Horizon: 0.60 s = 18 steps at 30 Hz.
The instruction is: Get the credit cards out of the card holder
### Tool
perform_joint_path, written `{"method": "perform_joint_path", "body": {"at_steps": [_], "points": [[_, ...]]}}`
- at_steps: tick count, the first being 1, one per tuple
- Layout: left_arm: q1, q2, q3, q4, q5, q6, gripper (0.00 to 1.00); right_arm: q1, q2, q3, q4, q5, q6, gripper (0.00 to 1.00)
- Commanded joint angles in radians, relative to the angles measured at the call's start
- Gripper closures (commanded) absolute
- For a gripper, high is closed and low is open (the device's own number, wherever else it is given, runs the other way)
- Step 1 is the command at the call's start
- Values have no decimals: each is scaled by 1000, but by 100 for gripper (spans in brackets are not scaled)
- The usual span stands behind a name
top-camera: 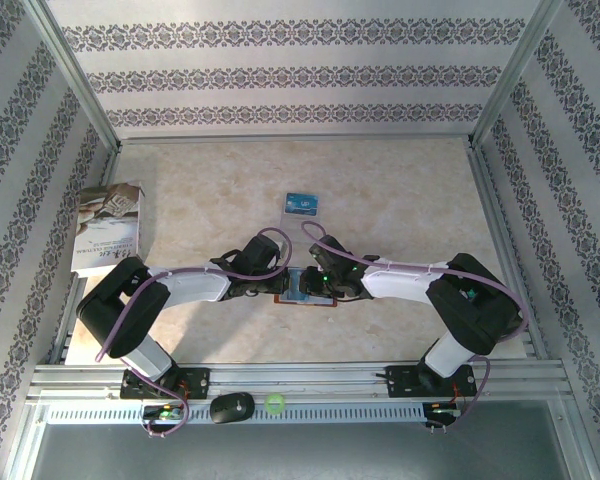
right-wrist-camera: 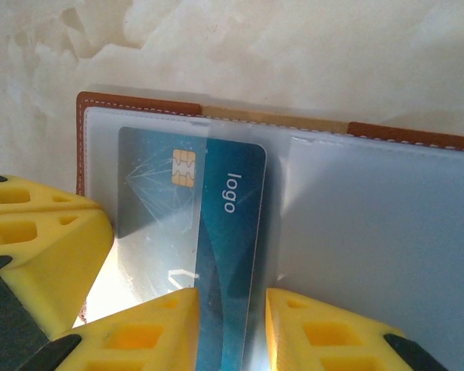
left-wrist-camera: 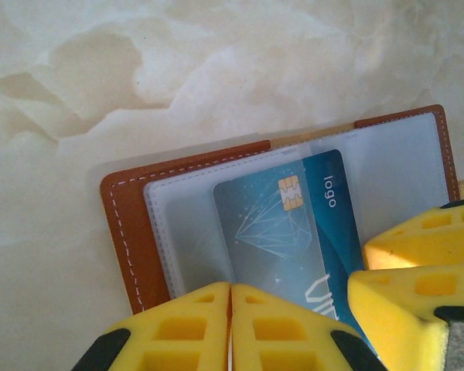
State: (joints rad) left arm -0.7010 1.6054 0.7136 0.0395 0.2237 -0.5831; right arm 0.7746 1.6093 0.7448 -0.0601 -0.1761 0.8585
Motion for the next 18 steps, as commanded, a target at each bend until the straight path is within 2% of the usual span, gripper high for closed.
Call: {"method": "perform_joint_path", "body": {"at_steps": [1, 8, 11, 18], "points": [[-12, 22, -34, -81, -3, 5, 90, -11, 19, -15, 23, -41, 1, 72], [-13, 30, -30, -80, 13, 5, 92, -11, 40, -24, 100, -98, 16, 81], [-12, 25, -30, -89, 6, 6, 93, -16, 31, -32, 86, -65, 27, 89], [-9, 11, -36, -90, -5, 3, 93, -50, -53, -108, 53, 9, 44, 100]]}}
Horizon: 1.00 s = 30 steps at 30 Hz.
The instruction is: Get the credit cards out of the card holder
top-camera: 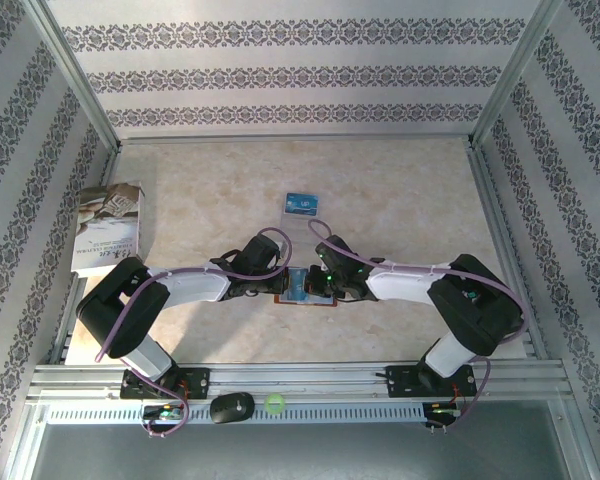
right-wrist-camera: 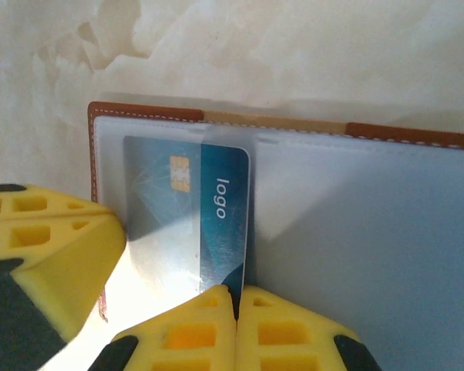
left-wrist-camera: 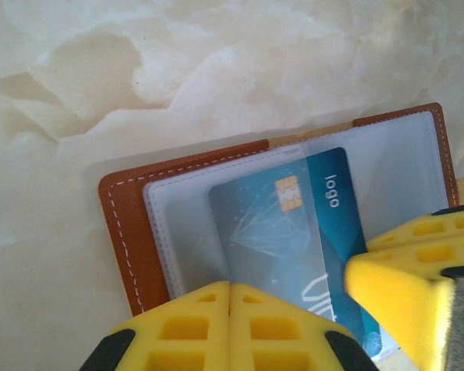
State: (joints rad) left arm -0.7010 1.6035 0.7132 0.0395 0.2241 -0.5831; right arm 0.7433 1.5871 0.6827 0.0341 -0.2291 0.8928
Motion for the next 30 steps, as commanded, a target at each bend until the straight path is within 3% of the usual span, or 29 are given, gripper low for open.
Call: {"method": "perform_joint_path", "body": {"at_steps": [1, 6, 9, 18, 22, 24, 25, 30], "points": [[-9, 12, -37, -90, -6, 3, 93, -24, -45, -57, -46, 69, 11, 100], [1, 3, -37, -83, -1, 2, 90, -47, -137, -93, -96, 93, -16, 100], [6, -16, -25, -81, 15, 3, 83, -56, -183, -69, -142, 82, -98, 100], [39, -223, 31, -137, 54, 14, 41, -68, -256, 189, -431, 70, -507, 100], [88, -307, 22, -176, 66, 11, 28, -69, -223, 304, -491, 89, -661, 100], [124, -344, 1, -181, 79, 4, 6, -71, -192, 364, -510, 132, -724, 100], [143, -364, -13, -185, 85, -2, 0, -72, -171, 400, -520, 154, -769, 100], [203, -438, -52, -231, 92, -8, 0, -100, -42, 574, -564, 200, -1006, 100]]}}
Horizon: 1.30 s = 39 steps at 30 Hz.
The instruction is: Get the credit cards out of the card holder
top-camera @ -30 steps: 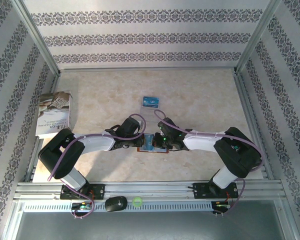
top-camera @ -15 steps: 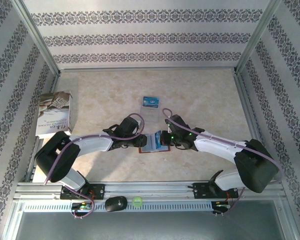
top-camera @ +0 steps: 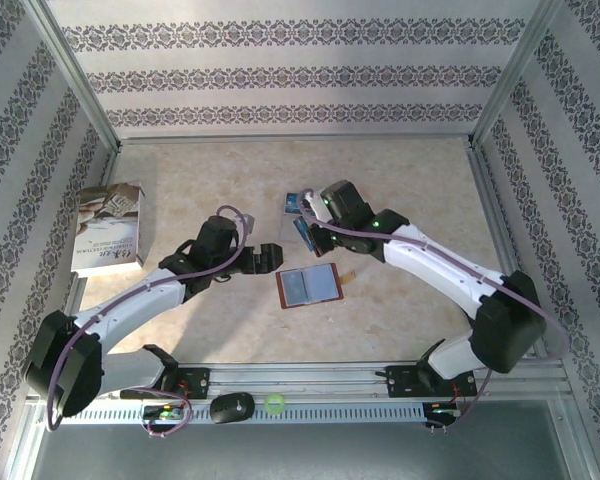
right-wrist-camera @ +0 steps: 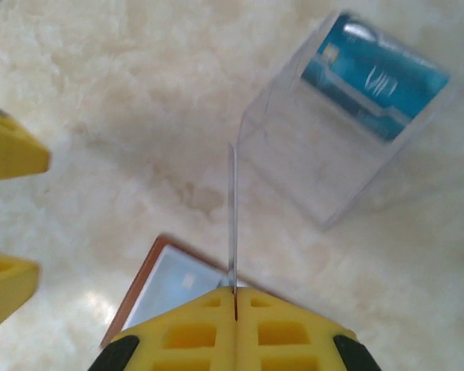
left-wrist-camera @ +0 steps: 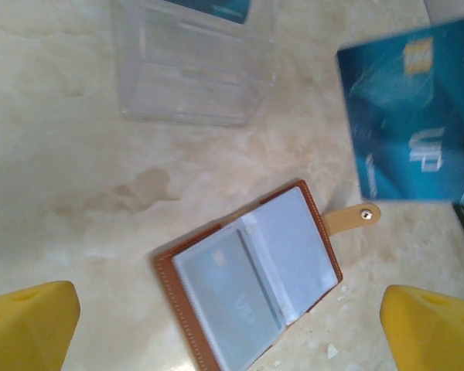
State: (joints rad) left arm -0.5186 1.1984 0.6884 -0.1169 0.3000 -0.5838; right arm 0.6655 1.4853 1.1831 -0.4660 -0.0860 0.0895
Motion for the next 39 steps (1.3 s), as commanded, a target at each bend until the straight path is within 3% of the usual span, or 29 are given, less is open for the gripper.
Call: {"method": "perform_joint_path", "body": {"at_steps": [1, 8, 13, 25, 39], "points": [[25, -50, -36, -85, 12, -7, 0, -32, 91, 115, -77, 52, -245, 100], [61, -121, -74, -148, -16, -16, 0, -69, 303, 398, -199, 61, -543, 100], [79, -120, -58, -186, -27, -10, 0, -116, 429, 544, -221, 8, -654, 100], [118, -62, -32, -222, -52, 9, 0, -181, 665, 817, -368, -89, -789, 100], [136, -5, -27, -190, -33, 2, 0, -185, 734, 844, -435, -110, -824, 100]]}}
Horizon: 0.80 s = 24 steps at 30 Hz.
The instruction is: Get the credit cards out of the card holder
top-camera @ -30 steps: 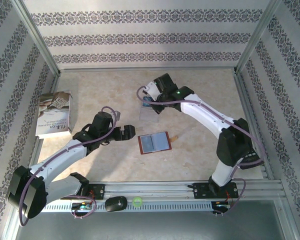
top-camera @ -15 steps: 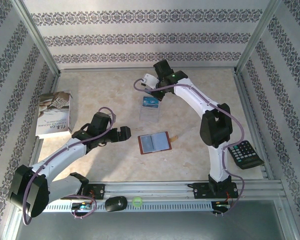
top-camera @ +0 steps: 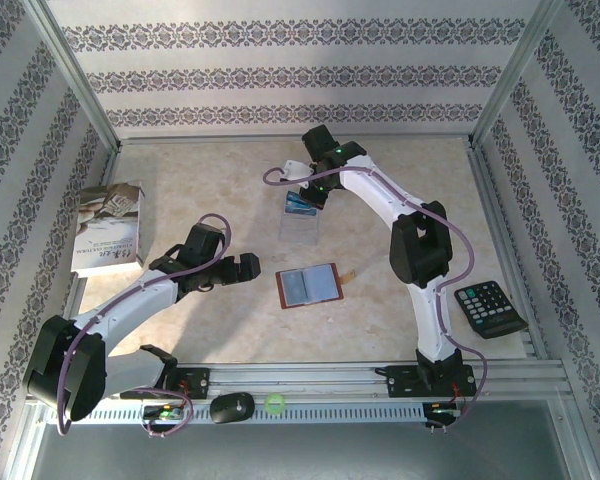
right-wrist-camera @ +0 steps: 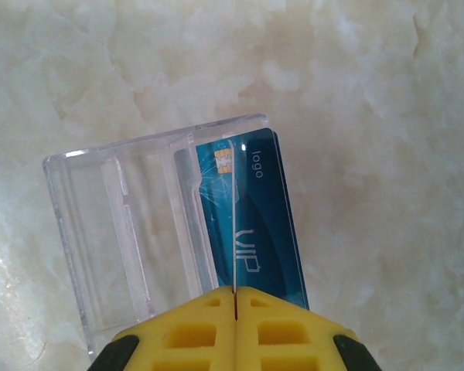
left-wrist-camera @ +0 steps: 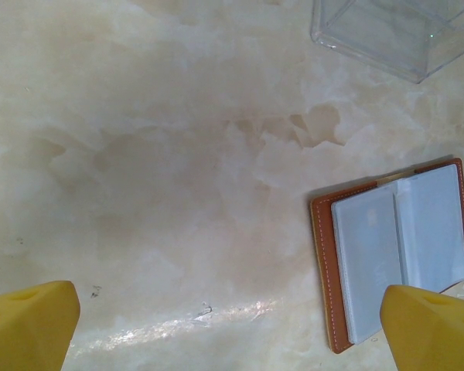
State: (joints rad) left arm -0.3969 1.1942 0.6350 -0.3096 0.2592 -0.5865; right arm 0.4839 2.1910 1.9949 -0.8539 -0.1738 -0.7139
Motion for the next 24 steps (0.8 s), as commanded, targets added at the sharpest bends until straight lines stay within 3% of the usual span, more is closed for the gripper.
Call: {"method": "perform_joint_path", "body": {"at_steps": [1, 6, 10, 13, 18, 24], "points": [[14, -3, 26, 3, 8, 4, 0, -4, 33, 34, -50, -20, -21, 100], [15, -17, 20, 5, 19, 2, 0, -4, 44, 36, -36, 1, 0, 100], [16, -46, 6, 16, 26, -8, 0, -3, -5, -8, 92, 25, 76, 70], [16, -79, -13, 40, 30, -25, 0, 6, -104, -112, 259, 16, 152, 61], [16, -111, -39, 69, 32, -40, 0, 32, -253, -263, 433, -24, 366, 55], [18, -163, -99, 109, -40, -72, 0, 149, -373, -502, 529, 162, 751, 54]]}}
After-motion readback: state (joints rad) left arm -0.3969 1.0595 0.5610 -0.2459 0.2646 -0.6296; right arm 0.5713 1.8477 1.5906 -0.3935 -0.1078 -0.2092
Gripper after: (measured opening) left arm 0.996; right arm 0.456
